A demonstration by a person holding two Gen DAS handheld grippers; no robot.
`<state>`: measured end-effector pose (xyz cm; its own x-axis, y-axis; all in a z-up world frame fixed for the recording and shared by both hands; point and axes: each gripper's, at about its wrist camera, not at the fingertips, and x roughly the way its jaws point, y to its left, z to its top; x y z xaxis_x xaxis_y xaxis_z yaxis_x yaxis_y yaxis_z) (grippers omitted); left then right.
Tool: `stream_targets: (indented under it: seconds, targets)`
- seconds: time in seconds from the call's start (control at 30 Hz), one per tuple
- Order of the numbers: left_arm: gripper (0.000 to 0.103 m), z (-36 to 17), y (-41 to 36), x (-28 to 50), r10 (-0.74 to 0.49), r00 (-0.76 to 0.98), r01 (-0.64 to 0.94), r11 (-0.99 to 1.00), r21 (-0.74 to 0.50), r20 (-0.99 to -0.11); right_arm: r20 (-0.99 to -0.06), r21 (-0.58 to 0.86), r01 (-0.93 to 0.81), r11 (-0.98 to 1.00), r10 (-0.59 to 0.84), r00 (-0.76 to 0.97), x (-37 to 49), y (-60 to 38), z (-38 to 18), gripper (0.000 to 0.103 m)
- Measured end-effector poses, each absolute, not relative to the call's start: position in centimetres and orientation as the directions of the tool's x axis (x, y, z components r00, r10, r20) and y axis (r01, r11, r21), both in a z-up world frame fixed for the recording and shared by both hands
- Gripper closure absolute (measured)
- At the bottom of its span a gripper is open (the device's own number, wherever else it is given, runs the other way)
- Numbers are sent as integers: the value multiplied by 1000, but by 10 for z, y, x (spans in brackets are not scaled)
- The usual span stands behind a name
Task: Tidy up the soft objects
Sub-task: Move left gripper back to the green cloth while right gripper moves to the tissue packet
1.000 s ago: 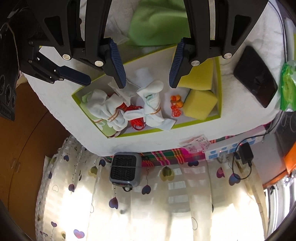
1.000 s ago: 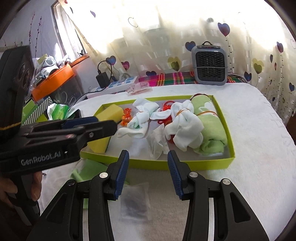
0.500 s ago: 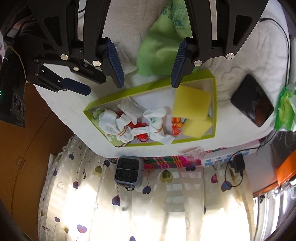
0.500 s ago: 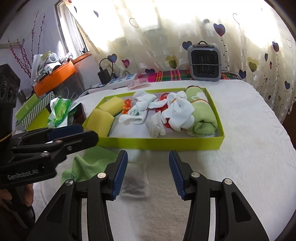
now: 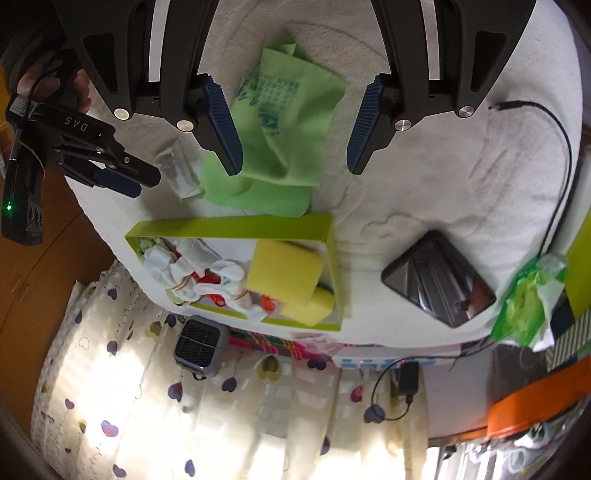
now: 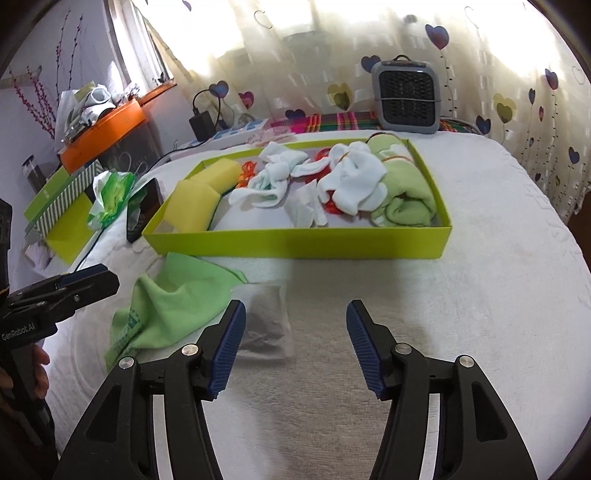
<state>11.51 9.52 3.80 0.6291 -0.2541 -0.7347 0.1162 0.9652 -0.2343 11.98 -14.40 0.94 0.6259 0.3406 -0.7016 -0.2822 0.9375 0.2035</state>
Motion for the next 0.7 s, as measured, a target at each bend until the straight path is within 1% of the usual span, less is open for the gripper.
stream_targets:
  seconds: [0.2,0.37,0.5,0.7]
  targets:
    - [43,26,112,115,-274,604,95,957,-274,-748,-722,197,-304,932,348,598,123,-132,3,38]
    - [42,21,116,116,-293,594,97,951,-295,-749,-741,183,-321,929,345,576,126,-120,-3,37]
    - [42,19,116,117,-307,588,105,946,-305,-749,-753,119,-334,935,304,584,126,-110,-4,36]
    - [42,17,112,119,-325,575,126,942,-311,-751,-762,70,-329,942,263,592,127,-105,-5,36]
